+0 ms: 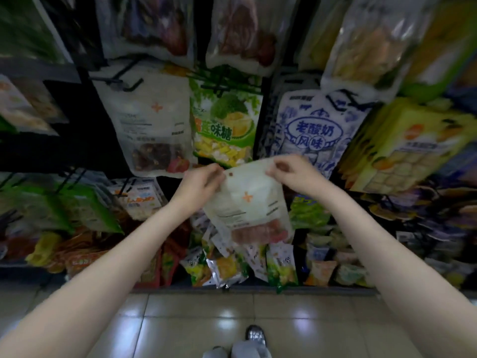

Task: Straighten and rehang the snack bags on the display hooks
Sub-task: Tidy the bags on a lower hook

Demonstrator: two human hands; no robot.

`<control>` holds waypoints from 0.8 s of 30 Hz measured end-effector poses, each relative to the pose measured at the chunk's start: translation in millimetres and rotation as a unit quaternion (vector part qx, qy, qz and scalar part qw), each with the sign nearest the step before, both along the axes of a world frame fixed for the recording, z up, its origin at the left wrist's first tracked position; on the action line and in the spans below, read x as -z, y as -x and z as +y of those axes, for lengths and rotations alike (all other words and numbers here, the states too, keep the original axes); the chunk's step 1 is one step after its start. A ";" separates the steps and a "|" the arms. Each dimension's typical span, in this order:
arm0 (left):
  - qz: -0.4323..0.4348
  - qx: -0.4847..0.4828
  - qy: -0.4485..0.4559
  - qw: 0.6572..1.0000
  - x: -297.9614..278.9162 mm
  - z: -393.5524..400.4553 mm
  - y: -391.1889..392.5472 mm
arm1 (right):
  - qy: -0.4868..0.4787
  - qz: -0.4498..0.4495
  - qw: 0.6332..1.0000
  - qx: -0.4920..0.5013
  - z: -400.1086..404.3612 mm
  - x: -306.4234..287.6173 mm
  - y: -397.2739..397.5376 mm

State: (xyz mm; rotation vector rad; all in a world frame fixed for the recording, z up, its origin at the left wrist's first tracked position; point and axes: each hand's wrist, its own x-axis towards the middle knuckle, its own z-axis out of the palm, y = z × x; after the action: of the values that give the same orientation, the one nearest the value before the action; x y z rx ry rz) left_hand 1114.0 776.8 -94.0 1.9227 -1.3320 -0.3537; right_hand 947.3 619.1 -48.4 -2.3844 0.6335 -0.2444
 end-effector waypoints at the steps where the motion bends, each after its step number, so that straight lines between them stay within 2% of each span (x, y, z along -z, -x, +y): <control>1: 0.002 0.000 0.022 1.000 -18.1 -4.5 1.6 | -0.048 -0.065 0.996 0.035 0.9 -11.1 3.3; 3: -0.004 0.004 0.057 0.998 -54.2 -12.7 4.6 | -0.132 -0.170 0.973 0.086 4.5 -32.7 9.7; 4: -0.007 0.011 0.072 0.997 -71.4 -16.2 5.9 | -0.144 -0.203 0.963 0.103 6.6 -42.4 13.1; 9: -0.055 0.013 0.131 0.990 -144.9 -33.4 9.2 | -0.136 -0.310 0.934 0.113 8.9 -77.1 25.8; 11: -0.062 -0.008 0.150 0.987 -162.9 -36.9 11.2 | -0.111 -0.330 0.934 0.073 11.7 -88.9 24.3; 14: -0.118 -0.020 0.162 0.980 -180.8 -38.7 18.0 | 0.011 -0.309 0.951 0.025 9.5 -104.6 19.5; 15: -0.134 -0.021 0.171 0.976 -186.8 -39.5 18.6 | 0.023 -0.301 0.953 0.028 6.5 -110.2 18.5; 20: -0.145 -0.036 0.221 0.964 -221.6 -45.4 9.2 | -0.103 -0.318 0.942 -0.030 0.5 -136.7 15.8; 22: -0.152 -0.047 0.248 0.956 -237.2 -50.8 6.5 | -0.112 -0.350 0.929 -0.033 -4.2 -149.0 10.3; 24: -0.203 -0.067 0.285 0.934 -253.2 -58.3 3.5 | -0.105 -0.389 0.915 -0.021 -10.7 -166.8 2.8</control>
State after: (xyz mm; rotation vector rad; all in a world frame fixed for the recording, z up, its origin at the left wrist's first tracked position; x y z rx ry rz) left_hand 1110.4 718.5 159.2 1.6117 -1.3546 0.4824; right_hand 944.5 608.5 118.4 -1.8634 0.2063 -0.9881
